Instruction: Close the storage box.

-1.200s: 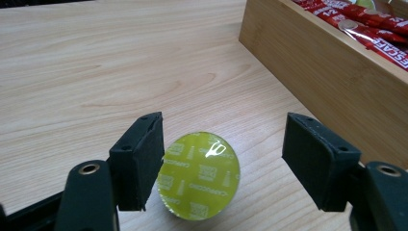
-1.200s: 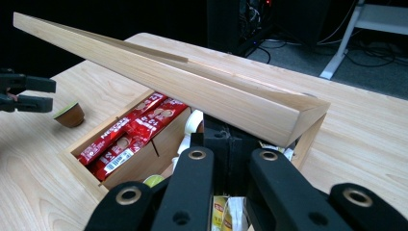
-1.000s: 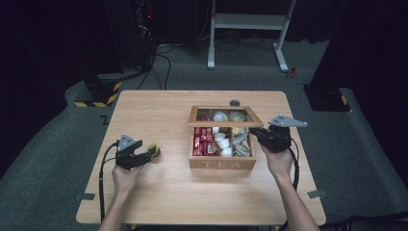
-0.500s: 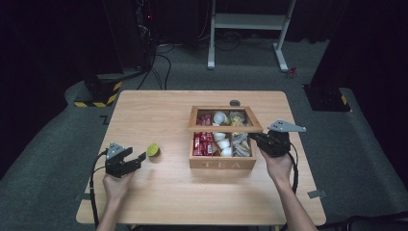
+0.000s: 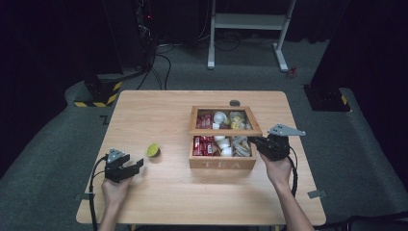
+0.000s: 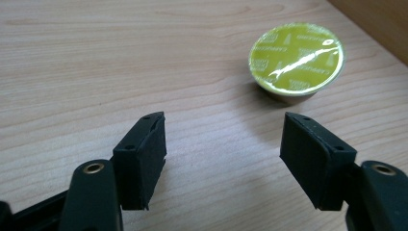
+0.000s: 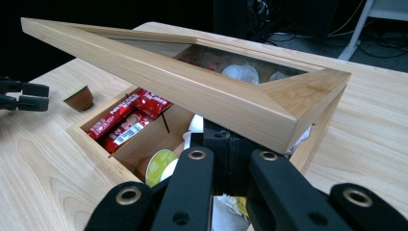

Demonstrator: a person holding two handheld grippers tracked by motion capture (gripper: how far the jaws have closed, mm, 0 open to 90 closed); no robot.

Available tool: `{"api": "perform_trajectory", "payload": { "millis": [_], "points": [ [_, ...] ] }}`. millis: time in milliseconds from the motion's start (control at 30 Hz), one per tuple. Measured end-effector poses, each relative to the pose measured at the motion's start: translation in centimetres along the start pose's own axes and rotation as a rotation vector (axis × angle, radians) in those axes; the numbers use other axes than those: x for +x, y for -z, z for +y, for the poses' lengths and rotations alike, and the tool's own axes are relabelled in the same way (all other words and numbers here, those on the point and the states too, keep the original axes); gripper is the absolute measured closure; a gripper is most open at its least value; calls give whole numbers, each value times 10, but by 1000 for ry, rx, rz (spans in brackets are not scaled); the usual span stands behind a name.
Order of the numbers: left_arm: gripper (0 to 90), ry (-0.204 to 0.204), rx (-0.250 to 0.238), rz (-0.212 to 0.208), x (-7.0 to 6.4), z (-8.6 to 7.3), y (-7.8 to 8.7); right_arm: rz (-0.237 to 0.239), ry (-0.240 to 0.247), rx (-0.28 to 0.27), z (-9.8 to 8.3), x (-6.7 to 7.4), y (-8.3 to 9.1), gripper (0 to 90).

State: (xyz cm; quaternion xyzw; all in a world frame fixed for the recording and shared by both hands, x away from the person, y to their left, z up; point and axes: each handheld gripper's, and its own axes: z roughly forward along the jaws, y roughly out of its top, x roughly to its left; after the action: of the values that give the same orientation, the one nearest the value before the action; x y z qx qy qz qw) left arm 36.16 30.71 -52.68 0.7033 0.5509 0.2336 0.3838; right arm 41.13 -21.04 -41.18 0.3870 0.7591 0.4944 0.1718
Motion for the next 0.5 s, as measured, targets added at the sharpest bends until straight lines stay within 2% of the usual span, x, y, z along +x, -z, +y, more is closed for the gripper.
{"api": "perform_trajectory", "payload": {
  "millis": [100,267,333,500],
  "points": [
    [331,4,-5,8,0,0,1,3,-2,1,-2,0,0,900],
    [324,-3,24,25,-2,0,-1,9,-10,2,-6,0,-1,900],
    [310,-14,59,33,-4,0,-4,12,-12,5,-8,0,-1,900],
    [295,-59,78,71,-11,1,-6,11,-6,17,-13,1,-1,900]
  ]
}}
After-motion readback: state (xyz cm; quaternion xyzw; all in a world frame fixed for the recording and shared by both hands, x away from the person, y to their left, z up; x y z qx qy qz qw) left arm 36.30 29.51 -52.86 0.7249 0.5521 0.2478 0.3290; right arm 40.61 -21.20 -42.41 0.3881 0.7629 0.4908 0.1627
